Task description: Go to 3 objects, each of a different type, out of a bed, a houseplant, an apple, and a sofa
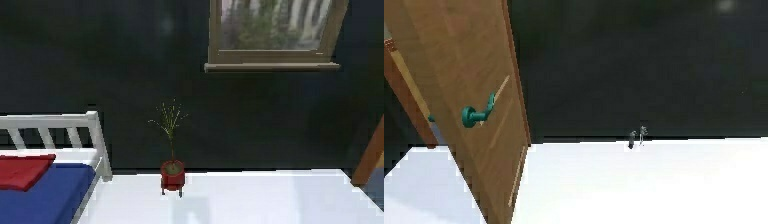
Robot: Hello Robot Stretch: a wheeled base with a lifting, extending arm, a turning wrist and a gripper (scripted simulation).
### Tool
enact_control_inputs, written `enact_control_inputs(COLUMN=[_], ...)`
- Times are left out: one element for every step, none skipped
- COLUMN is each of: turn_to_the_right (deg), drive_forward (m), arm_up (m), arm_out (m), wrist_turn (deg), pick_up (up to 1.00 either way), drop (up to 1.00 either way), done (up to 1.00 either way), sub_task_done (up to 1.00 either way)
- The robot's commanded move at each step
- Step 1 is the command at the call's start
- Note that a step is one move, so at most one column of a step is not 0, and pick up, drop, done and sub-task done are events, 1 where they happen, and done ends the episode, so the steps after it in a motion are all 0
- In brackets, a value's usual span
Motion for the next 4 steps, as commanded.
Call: enact_control_inputs(turn_to_the_right=[0.0,0.0,36.0,0.0], drive_forward=[0.35,0.0,0.0,0.95], arm_up=[0.0,0.0,0.0,0.0], arm_out=[0.0,0.0,0.0,0.0], wrist_turn=[0.0,0.0,0.0,0.0], pick_up=[0.0,0.0,0.0,0.0], drop=[0.0,0.0,0.0,0.0], done=[0.0,0.0,0.0,0.0], sub_task_done=[0.0,1.0,0.0,0.0])
